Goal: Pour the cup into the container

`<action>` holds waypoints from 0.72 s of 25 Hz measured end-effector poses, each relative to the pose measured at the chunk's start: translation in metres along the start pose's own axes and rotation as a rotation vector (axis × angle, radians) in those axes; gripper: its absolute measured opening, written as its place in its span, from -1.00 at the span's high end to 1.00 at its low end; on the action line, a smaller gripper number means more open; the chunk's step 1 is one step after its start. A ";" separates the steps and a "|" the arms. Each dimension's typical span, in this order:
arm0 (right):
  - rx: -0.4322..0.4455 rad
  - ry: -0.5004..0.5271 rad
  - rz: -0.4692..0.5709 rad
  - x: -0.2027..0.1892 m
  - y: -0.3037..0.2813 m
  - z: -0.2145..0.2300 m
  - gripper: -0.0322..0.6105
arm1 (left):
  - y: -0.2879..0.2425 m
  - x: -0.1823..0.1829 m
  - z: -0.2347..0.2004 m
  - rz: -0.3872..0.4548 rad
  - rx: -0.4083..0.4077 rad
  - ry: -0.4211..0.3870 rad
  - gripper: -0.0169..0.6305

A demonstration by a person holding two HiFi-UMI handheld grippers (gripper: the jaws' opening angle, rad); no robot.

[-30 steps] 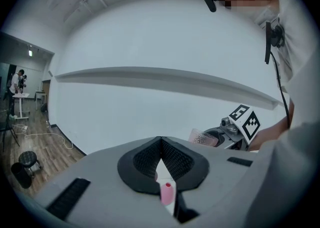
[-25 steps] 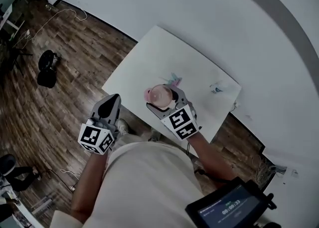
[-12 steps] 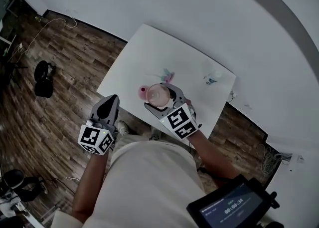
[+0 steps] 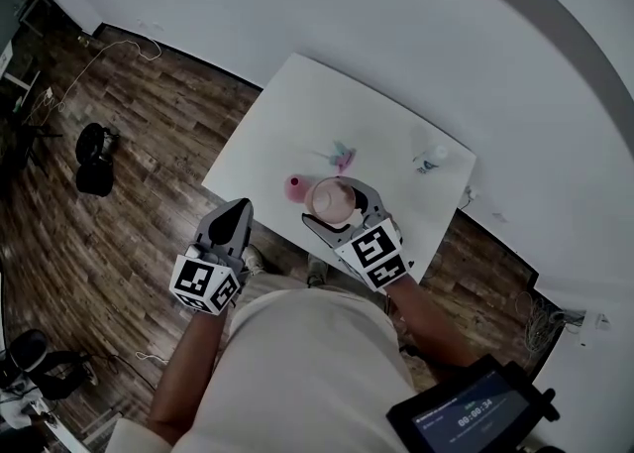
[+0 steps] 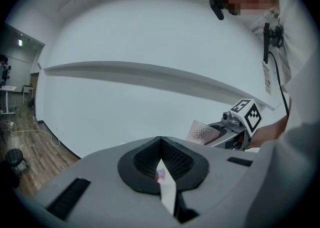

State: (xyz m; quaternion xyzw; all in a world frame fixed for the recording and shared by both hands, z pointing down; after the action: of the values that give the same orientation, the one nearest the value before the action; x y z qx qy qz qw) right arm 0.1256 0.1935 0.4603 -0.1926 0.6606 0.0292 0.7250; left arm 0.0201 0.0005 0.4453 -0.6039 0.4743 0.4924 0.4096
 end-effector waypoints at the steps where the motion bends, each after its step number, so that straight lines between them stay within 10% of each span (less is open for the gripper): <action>1: 0.003 0.001 -0.003 -0.001 -0.001 -0.002 -0.24 | 0.001 0.000 0.000 0.003 0.003 0.001 0.92; 18: 0.245 0.083 -0.008 0.045 -0.059 -0.082 -0.24 | 0.098 0.042 -0.023 0.059 0.236 -0.010 0.92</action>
State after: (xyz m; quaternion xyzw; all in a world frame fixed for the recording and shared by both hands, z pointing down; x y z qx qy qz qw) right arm 0.0709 0.1032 0.4264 -0.1061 0.6879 -0.0626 0.7153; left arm -0.0678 -0.0493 0.4052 -0.5348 0.5444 0.4483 0.4656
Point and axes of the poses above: the fingertips, and each gripper's own axes: y backward along the fingers, z to its right, x out of its top, the point moved 8 cm from there along y, backward along the fingers, and after that the axes turned 13 degrees about z, right-handed, at the moved point
